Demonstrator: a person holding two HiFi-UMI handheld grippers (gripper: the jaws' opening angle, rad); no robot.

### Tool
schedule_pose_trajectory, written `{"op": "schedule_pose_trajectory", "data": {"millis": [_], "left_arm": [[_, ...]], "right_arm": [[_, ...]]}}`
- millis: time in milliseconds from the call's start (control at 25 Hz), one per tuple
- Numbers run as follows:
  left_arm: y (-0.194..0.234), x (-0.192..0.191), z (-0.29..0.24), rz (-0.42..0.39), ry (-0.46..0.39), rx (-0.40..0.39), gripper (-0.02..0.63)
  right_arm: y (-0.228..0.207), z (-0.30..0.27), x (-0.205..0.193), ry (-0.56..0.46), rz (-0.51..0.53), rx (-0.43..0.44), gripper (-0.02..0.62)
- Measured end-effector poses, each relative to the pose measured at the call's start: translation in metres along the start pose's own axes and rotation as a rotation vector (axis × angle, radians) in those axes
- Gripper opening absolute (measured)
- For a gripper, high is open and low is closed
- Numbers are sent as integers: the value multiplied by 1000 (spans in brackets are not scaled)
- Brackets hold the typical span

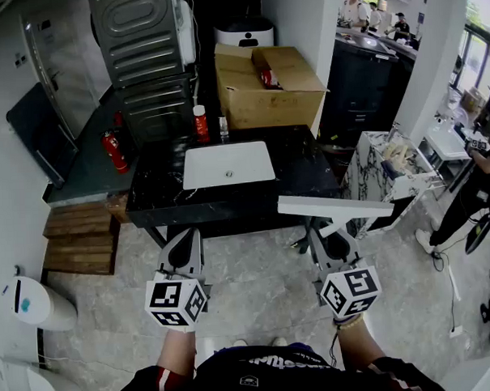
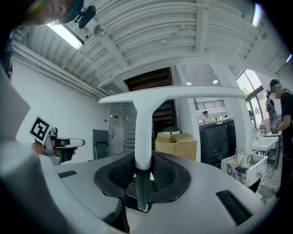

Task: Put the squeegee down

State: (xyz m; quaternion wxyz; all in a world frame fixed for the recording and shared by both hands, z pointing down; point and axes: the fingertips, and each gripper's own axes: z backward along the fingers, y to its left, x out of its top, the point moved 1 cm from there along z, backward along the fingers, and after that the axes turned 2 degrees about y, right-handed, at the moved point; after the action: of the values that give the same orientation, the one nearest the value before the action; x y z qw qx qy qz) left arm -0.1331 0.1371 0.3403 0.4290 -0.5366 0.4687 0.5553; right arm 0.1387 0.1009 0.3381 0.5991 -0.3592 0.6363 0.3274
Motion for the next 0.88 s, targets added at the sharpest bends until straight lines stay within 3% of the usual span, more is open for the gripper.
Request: {"op": "schedule_pose_trajectory", "data": {"millis": [880], "left_arm": [[-25,-1,-4,2,-2,0,14]], "right_arm": [[-13,11,2,-9,14,31,126]]}}
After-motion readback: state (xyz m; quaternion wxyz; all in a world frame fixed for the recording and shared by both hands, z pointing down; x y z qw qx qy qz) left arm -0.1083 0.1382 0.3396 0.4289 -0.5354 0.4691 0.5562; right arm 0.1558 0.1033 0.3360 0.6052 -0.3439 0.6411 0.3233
